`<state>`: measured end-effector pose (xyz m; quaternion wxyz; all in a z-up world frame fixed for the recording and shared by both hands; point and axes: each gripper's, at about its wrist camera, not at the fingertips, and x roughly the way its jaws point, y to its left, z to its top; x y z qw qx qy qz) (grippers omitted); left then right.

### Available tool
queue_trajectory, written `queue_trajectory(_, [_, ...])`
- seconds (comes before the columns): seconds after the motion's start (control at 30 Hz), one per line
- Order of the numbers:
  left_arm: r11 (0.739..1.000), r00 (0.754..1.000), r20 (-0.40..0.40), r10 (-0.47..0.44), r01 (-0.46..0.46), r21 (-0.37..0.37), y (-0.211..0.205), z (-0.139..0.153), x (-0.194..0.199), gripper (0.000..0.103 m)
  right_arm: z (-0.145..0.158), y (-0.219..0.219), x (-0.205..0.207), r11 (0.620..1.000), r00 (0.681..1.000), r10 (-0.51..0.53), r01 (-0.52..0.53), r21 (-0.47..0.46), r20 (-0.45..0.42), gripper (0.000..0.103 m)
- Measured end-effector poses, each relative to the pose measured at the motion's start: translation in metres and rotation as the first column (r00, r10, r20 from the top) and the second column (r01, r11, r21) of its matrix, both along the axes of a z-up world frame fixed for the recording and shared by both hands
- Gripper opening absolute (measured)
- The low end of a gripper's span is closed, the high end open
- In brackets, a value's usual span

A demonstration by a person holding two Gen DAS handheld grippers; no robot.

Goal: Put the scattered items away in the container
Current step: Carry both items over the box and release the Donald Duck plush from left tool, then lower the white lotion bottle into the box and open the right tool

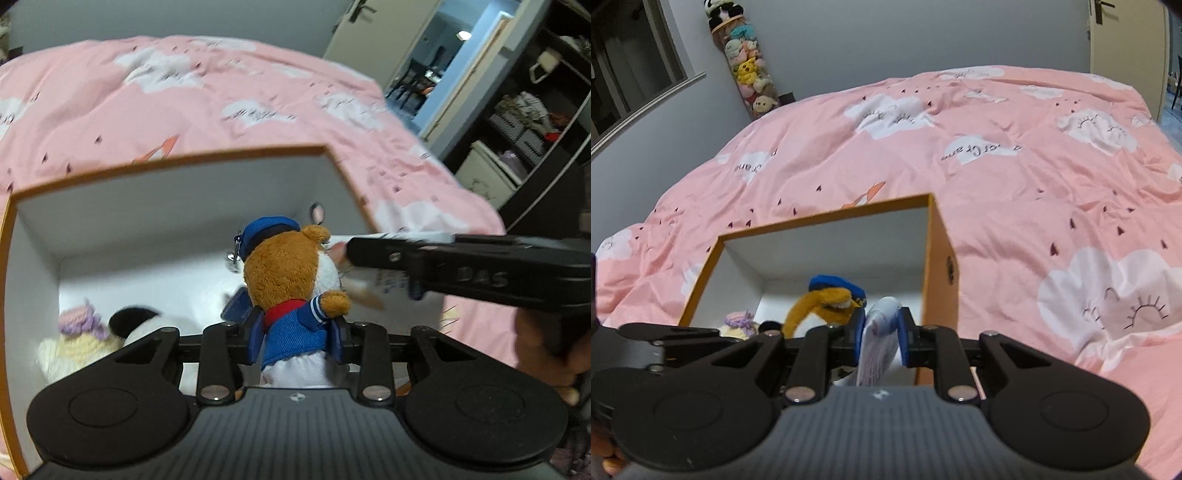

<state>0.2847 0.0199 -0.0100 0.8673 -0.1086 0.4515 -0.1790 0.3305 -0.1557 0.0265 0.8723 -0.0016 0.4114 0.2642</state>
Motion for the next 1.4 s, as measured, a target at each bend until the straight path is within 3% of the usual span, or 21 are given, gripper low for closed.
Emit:
queue_trajectory(0.23, [1.0, 1.0, 0.007, 0.016, -0.016, -0.004, 0.012, -0.009, -0.003, 0.04, -0.018, 0.022, -0.002, 0.999, 1.0, 0.005, -0.006, -0.048, -0.013, 0.02])
queue_trajectory(0.57, [1.0, 0.996, -0.084, 0.013, -0.013, -0.001, 0.014, -0.035, -0.001, 0.041, -0.026, 0.038, -0.01, 0.99, 0.999, 0.045, -0.045, -0.135, -0.003, 0.021])
queue_trajectory(0.73, [1.0, 0.997, -0.082, -0.006, 0.008, 0.03, 0.012, -0.037, -0.008, 0.045, -0.028, 0.043, -0.013, 0.979, 0.997, 0.072, -0.069, -0.189, 0.011, 0.021])
queue_trajectory(0.8, [1.0, 0.997, -0.07, -0.012, 0.014, 0.018, 0.014, -0.034, -0.013, 0.05, -0.029, 0.045, -0.014, 0.974, 0.997, 0.082, -0.077, -0.212, 0.016, 0.021])
queue_trajectory(0.93, [1.0, 0.999, -0.051, 0.005, -0.006, -0.018, 0.023, -0.028, -0.02, 0.05, -0.03, 0.046, -0.014, 0.969, 0.996, 0.087, -0.081, -0.235, 0.015, 0.021])
queue_trajectory(1.17, [0.998, 0.999, -0.021, 0.046, -0.047, -0.052, 0.031, -0.024, -0.025, 0.046, -0.029, 0.049, -0.015, 0.959, 0.994, 0.109, -0.102, -0.263, 0.009, 0.022])
queue_trajectory(1.4, [0.996, 0.997, -0.051, 0.051, -0.054, -0.067, 0.03, -0.03, -0.016, 0.043, -0.027, 0.048, -0.011, 0.957, 0.991, 0.13, -0.135, -0.255, -0.039, 0.023])
